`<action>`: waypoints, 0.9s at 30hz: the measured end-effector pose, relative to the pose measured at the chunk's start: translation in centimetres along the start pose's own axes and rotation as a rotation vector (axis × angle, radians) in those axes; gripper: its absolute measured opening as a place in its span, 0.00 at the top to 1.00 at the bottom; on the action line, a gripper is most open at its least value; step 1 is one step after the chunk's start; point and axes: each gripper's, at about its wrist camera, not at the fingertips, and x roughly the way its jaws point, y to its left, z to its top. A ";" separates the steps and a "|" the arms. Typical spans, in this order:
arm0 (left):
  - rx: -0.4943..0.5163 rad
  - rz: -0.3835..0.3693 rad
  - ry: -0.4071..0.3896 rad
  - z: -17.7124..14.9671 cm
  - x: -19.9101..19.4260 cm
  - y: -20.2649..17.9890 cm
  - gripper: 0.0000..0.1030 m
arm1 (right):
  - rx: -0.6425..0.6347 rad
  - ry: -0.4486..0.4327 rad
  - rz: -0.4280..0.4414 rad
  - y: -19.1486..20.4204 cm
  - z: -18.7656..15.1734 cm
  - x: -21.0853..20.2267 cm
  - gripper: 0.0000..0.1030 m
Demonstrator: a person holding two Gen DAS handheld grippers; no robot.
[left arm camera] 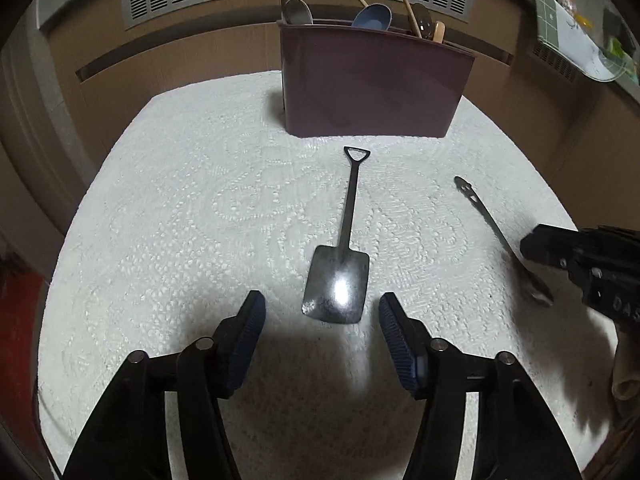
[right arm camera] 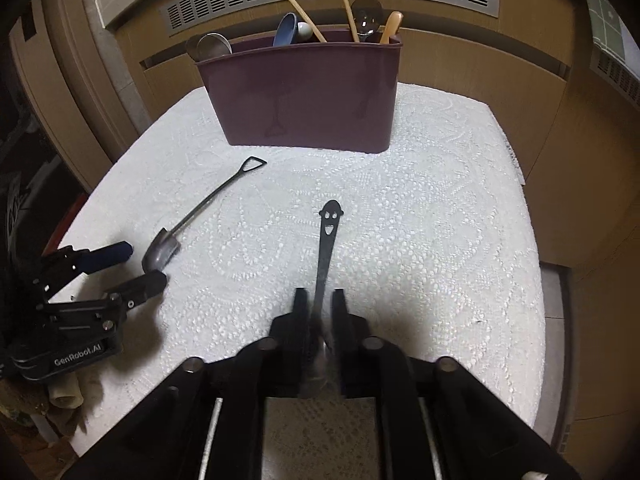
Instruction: Organize utensils
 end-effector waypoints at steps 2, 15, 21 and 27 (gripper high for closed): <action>-0.007 0.003 -0.005 0.2 0.0 0.3 0.56 | 0.005 -0.024 -0.031 -0.1 -0.5 -0.3 0.35; -0.001 0.034 -0.242 4.5 -6.3 2.4 0.85 | -0.032 -0.091 -0.159 0.2 -0.5 -1.8 0.08; -0.027 0.025 -0.257 7.1 -5.8 3.8 0.85 | -0.057 -0.105 -0.219 0.6 0.6 -2.0 0.01; -0.101 -0.001 -0.141 4.2 -4.1 6.2 0.80 | 0.022 0.026 -0.087 -1.0 1.1 0.3 0.57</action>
